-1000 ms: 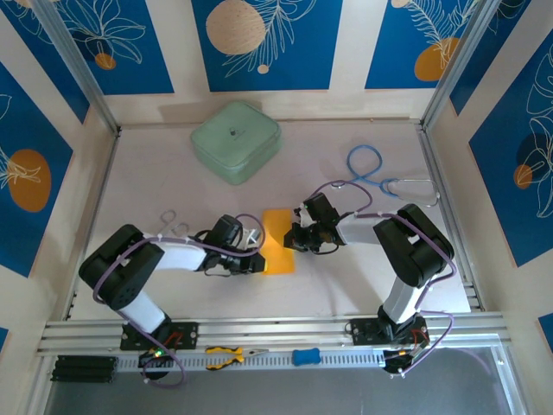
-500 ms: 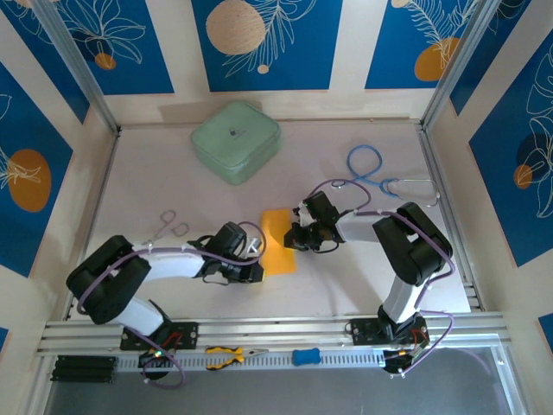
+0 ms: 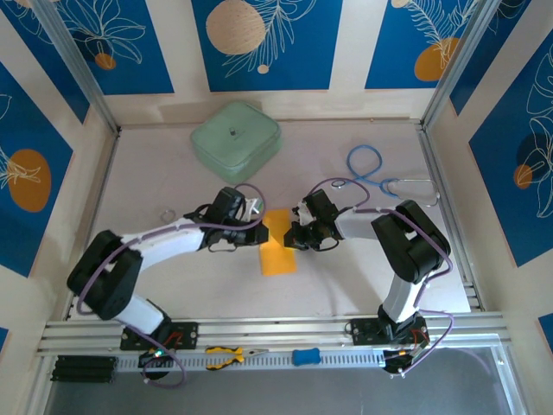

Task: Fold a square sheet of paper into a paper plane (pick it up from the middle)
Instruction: First fold the square sheet of paper in half at the center of the table.

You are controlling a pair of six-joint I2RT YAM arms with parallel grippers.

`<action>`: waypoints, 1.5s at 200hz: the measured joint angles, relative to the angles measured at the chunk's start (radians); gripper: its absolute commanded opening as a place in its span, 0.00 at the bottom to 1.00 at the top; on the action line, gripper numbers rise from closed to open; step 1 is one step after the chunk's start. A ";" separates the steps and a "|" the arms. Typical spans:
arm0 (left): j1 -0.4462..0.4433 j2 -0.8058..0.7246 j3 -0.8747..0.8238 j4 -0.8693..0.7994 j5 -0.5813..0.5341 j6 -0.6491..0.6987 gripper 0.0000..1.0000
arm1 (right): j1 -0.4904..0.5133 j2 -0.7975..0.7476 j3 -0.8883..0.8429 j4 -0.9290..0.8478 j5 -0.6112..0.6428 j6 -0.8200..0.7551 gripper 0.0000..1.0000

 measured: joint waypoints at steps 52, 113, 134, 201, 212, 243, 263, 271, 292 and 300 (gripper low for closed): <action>0.027 0.175 0.014 0.097 0.087 -0.027 0.06 | -0.003 0.004 0.008 -0.012 -0.008 -0.001 0.00; 0.090 0.231 -0.012 0.182 0.135 -0.026 0.06 | -0.003 0.006 0.008 -0.013 -0.011 -0.001 0.00; 0.105 0.268 -0.030 0.203 0.160 -0.022 0.06 | -0.003 0.008 0.008 -0.013 -0.013 -0.001 0.00; 0.109 0.273 -0.008 0.165 0.175 0.007 0.07 | -0.002 0.008 0.008 -0.013 -0.013 -0.001 0.00; 0.109 0.269 0.004 0.132 0.169 0.021 0.07 | -0.002 0.008 0.008 -0.013 -0.013 -0.001 0.00; 0.113 0.259 0.039 0.061 0.160 0.051 0.07 | -0.002 0.008 0.008 -0.013 -0.013 -0.001 0.00; 0.116 0.259 0.058 0.057 0.160 0.057 0.07 | -0.002 0.008 0.008 -0.013 -0.013 -0.001 0.00; 0.118 0.259 0.063 0.058 0.159 0.057 0.06 | -0.002 0.008 0.008 -0.013 -0.013 0.000 0.00; 0.125 0.267 0.078 0.057 0.152 0.057 0.05 | -0.002 0.007 0.008 -0.013 -0.013 0.000 0.00; 0.128 0.275 0.088 0.055 0.145 0.060 0.05 | -0.002 0.007 0.008 -0.013 -0.013 -0.001 0.00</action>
